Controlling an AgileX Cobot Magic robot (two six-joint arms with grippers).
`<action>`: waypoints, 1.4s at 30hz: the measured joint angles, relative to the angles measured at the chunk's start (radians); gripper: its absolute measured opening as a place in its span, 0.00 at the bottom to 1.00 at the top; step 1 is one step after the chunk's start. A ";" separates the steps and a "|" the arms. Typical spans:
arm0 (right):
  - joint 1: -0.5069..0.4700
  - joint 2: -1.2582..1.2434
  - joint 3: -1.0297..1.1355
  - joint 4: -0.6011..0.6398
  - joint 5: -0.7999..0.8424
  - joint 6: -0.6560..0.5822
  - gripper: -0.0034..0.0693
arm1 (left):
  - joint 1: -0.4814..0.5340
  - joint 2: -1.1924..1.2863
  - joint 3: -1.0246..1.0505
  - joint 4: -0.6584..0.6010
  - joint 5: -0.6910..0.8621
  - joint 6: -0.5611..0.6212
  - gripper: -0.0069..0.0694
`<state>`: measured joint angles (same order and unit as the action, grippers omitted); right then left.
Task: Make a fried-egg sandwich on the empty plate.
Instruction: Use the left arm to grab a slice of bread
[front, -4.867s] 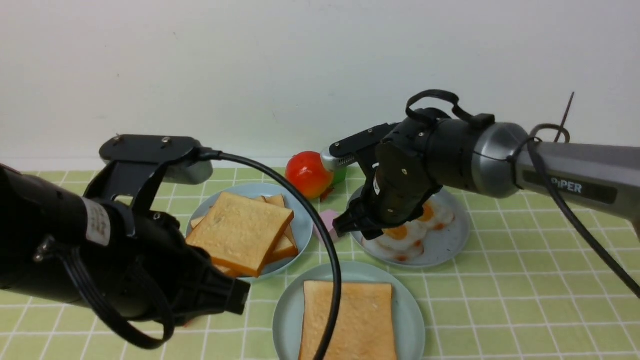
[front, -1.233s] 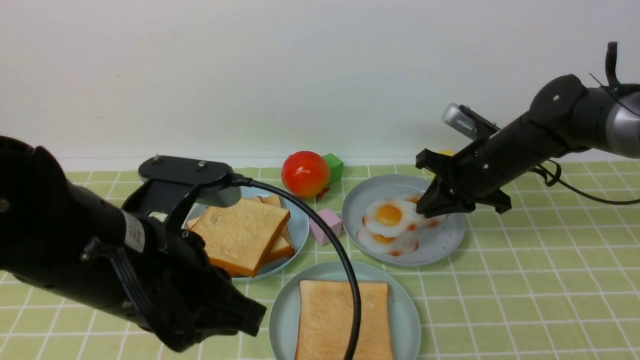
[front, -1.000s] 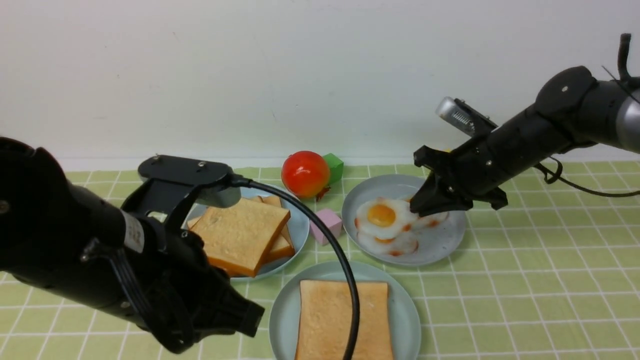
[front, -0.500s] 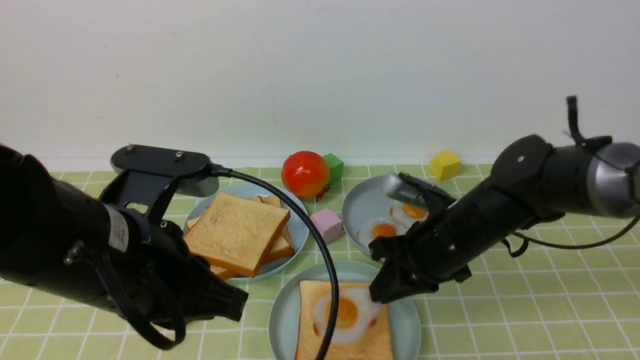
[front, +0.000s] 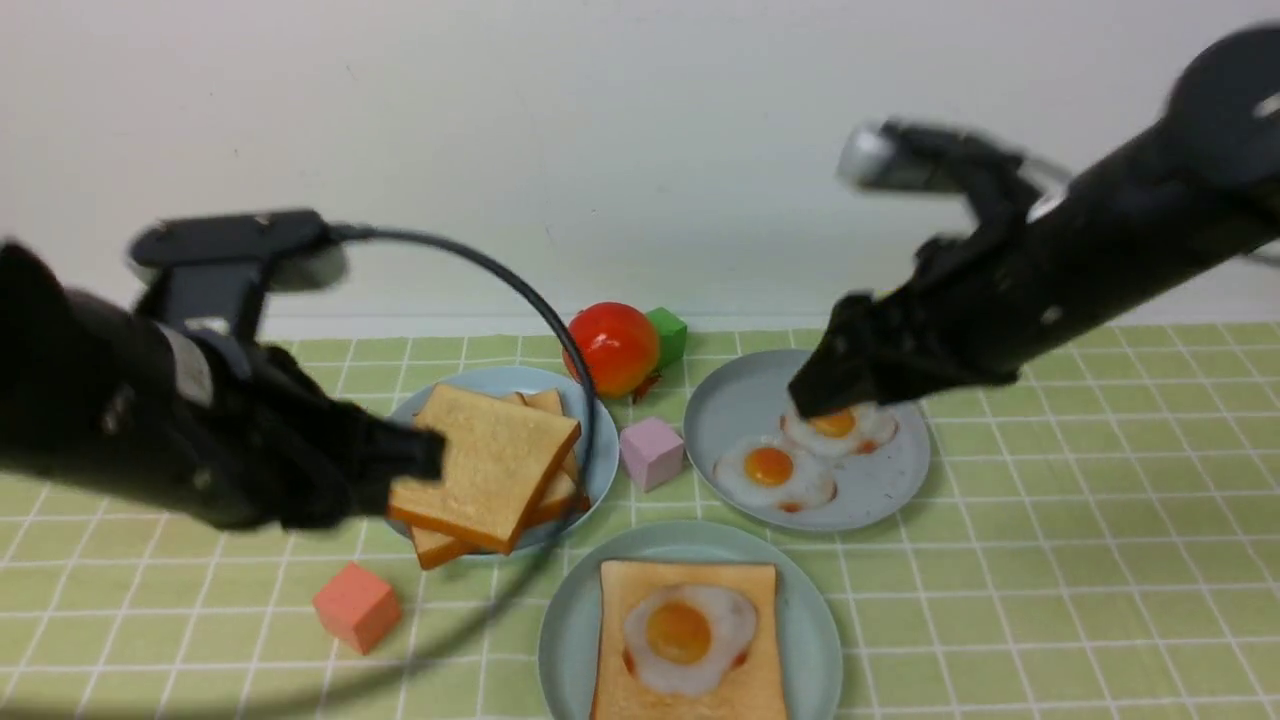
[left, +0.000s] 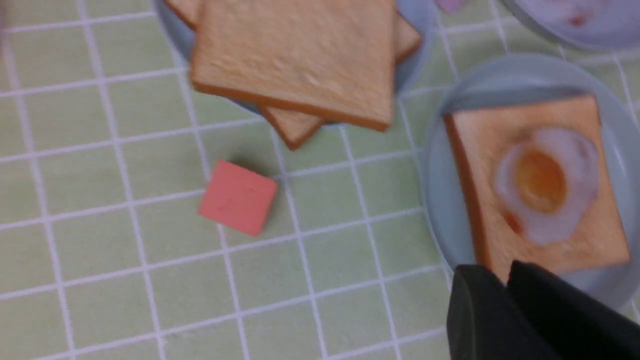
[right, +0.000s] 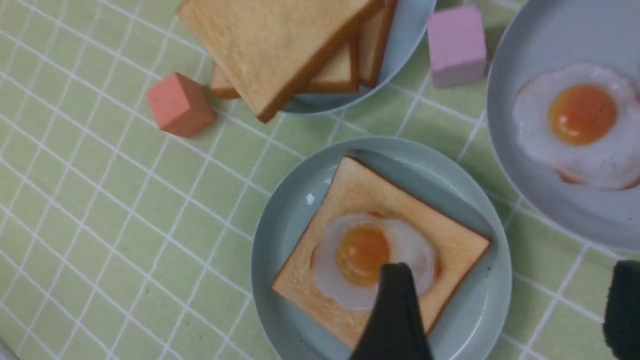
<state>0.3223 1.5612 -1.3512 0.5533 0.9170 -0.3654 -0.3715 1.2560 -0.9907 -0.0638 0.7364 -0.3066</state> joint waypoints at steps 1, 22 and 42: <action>0.007 -0.036 0.000 -0.011 0.009 0.010 0.80 | 0.054 0.028 -0.024 -0.038 0.008 0.032 0.21; 0.260 -0.244 0.181 -0.033 -0.014 -0.102 0.80 | 0.305 0.679 -0.449 -0.370 0.118 0.581 0.61; 0.261 -0.244 0.181 -0.033 0.048 -0.104 0.80 | 0.305 0.629 -0.461 -0.572 0.305 0.724 0.09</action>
<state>0.5830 1.3171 -1.1705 0.5204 0.9648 -0.4696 -0.0665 1.8853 -1.4515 -0.6359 1.0416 0.4176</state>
